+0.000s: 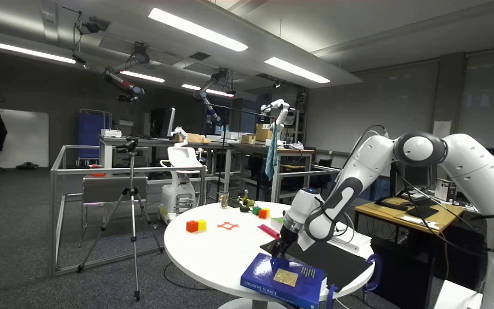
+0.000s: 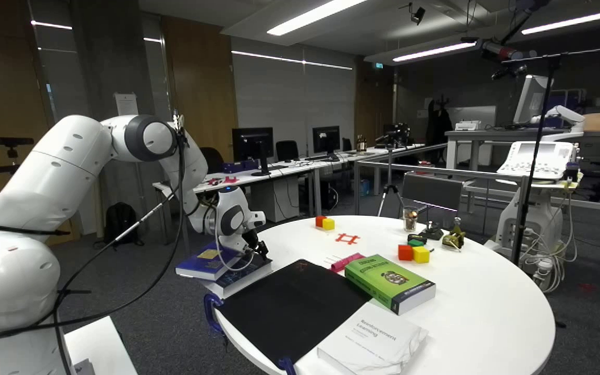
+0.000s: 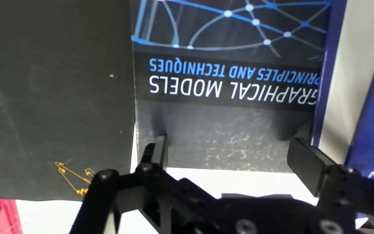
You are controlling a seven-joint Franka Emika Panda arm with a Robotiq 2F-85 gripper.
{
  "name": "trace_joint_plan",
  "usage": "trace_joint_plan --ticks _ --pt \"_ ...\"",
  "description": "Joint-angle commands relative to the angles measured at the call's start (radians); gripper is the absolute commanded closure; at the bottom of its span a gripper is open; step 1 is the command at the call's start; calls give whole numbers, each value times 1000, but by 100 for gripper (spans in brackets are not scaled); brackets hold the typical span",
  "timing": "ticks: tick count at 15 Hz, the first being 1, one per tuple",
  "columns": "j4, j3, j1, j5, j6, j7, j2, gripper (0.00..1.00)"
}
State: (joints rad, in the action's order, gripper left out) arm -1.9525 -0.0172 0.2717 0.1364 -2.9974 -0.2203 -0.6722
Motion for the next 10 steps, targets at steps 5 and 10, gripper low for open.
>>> trace_joint_plan --ticks 5,10 --pt "-15 11 5 -21 -19 40 14 0" --pt "-40 70 33 -7 -18 21 51 0"
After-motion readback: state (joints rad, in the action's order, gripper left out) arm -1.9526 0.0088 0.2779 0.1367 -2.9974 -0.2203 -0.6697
